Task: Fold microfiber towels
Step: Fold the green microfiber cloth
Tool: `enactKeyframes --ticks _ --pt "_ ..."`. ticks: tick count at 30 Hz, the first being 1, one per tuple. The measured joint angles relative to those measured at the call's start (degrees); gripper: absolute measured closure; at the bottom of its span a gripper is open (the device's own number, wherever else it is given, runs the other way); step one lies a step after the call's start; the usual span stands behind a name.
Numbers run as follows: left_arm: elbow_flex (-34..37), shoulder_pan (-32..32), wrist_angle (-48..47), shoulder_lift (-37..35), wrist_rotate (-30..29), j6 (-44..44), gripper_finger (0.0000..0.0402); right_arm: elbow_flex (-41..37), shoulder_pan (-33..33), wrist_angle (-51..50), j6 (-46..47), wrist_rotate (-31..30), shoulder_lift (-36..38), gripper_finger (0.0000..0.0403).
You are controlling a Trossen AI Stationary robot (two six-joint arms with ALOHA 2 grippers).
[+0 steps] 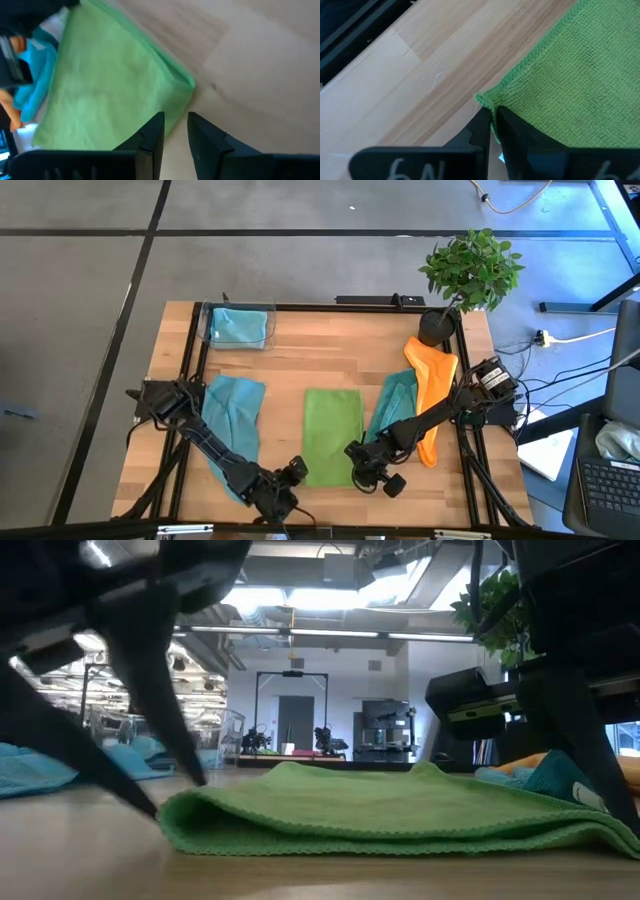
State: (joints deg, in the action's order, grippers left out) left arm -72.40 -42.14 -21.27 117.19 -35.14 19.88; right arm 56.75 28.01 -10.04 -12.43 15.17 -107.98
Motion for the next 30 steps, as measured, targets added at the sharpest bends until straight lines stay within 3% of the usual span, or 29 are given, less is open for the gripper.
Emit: enactKeyframes --ticks 17,24,30 --pt "-0.1 1.7 3.8 1.8 2.8 1.3 0.0288 0.0 0.0 -0.1 0.3 0.0 0.0 0.0361" --pt "0.0 0.3 6.3 2.5 -1.0 -3.4 0.0294 0.0 0.0 -0.2 0.4 0.0 0.0 0.0361" --pt "0.0 0.9 7.2 2.5 1.6 -10.1 0.0323 0.0 0.0 -0.2 0.4 0.0 0.0 0.0365"
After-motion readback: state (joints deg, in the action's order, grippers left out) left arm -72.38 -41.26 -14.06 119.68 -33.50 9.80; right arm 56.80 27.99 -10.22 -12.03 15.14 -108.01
